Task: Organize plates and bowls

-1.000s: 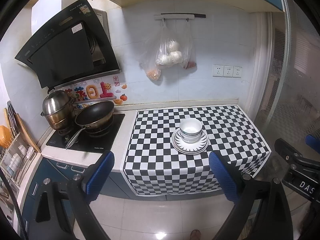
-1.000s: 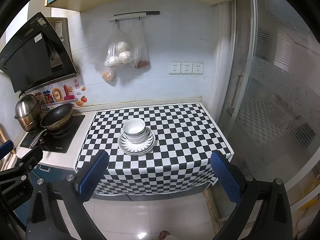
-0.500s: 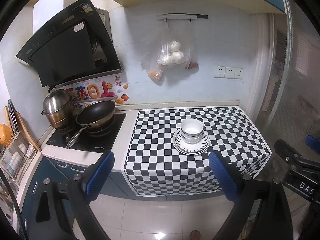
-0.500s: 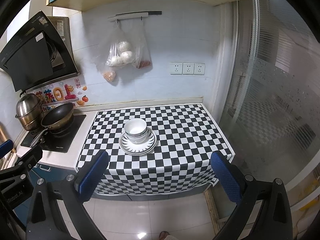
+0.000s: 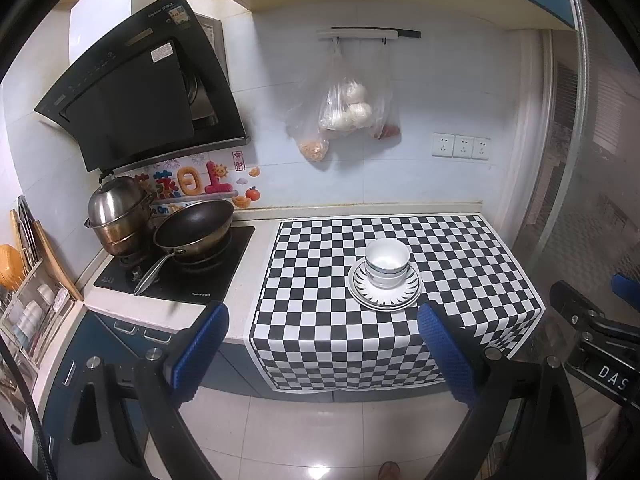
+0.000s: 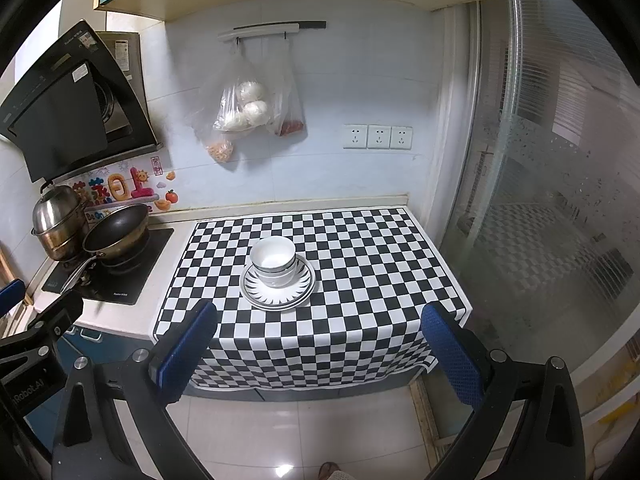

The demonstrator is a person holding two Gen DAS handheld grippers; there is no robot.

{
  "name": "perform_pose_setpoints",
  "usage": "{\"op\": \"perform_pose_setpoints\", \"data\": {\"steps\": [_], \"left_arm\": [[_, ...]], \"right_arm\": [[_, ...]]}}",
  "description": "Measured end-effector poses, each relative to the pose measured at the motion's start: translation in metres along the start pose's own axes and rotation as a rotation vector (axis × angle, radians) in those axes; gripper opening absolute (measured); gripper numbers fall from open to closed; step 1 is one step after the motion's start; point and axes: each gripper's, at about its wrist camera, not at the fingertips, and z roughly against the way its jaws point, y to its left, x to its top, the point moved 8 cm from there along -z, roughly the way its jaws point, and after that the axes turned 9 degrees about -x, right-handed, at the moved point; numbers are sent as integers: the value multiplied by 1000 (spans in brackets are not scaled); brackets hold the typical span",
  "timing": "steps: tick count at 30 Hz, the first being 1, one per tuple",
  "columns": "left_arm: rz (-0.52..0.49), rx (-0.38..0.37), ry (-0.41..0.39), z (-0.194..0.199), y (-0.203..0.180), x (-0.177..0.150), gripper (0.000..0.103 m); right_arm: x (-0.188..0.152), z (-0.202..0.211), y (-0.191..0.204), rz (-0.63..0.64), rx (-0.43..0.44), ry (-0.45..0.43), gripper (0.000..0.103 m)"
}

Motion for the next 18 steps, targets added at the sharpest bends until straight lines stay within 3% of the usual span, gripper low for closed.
{"op": "perform_pose_setpoints", "data": {"steps": [18], "left_arm": [[-6,24,-23,2,-3,2,97]], "right_arm": [[-1,-1,0,5,-7,3,103]]}}
